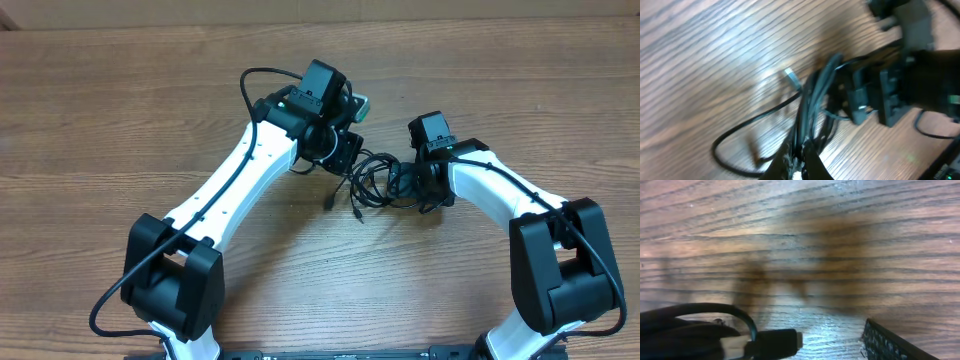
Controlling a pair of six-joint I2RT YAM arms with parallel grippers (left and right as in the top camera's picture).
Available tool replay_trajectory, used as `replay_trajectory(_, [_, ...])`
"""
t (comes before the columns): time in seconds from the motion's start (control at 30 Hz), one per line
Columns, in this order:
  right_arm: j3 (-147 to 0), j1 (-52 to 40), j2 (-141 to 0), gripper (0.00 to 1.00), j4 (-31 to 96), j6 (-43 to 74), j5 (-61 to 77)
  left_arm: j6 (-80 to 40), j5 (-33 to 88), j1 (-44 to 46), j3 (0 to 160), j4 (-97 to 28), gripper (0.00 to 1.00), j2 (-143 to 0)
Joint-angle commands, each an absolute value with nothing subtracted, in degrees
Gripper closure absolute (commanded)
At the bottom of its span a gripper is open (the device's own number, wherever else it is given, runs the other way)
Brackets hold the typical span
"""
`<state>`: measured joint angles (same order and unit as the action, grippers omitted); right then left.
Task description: Untangle cables
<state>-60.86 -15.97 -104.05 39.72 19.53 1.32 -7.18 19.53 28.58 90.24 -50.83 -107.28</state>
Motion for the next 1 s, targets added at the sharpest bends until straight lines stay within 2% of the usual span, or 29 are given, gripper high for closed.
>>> replay_trajectory(0.0, [-59.99, -15.35, -104.81, 0.15, 40.99, 20.21, -5.54, -9.54, 9.67, 24.82, 91.02, -53.47, 0.96, -103.7])
replay_trajectory(0.23, [-59.99, -15.35, -104.81, 0.15, 41.04, 21.06, -5.52, -11.29, 3.36, 23.59, 90.89, -60.01, 0.96, -103.74])
replay_trajectory(0.5, [-59.99, -15.35, -104.81, 0.15, 41.28, 21.06, -5.54, -21.39, -14.13, 23.59, 90.74, -64.73, 0.96, -103.77])
replay_trajectory(0.53, [-59.99, -15.35, -104.81, 0.15, 41.3, 21.06, -5.54, -22.06, -14.81, 23.59, 90.65, -64.9, 0.93, -103.77])
replay_trajectory(0.67, [-59.99, -15.35, -104.81, 0.15, 41.28, 21.06, -5.5, -21.58, -9.32, 23.59, 90.45, -63.77, 0.85, -103.77])
replay_trajectory(0.77, [-59.99, -15.35, -104.81, 0.14, 41.23, 21.06, -5.37, -19.46, -1.17, 23.62, 90.17, -60.71, 0.67, -103.77])
replay_trajectory(0.97, [-59.99, -15.35, -104.81, 0.14, 40.25, 21.06, -2.66, -22.24, 7.11, 23.81, 87.53, -50.94, 0.66, -104.22])
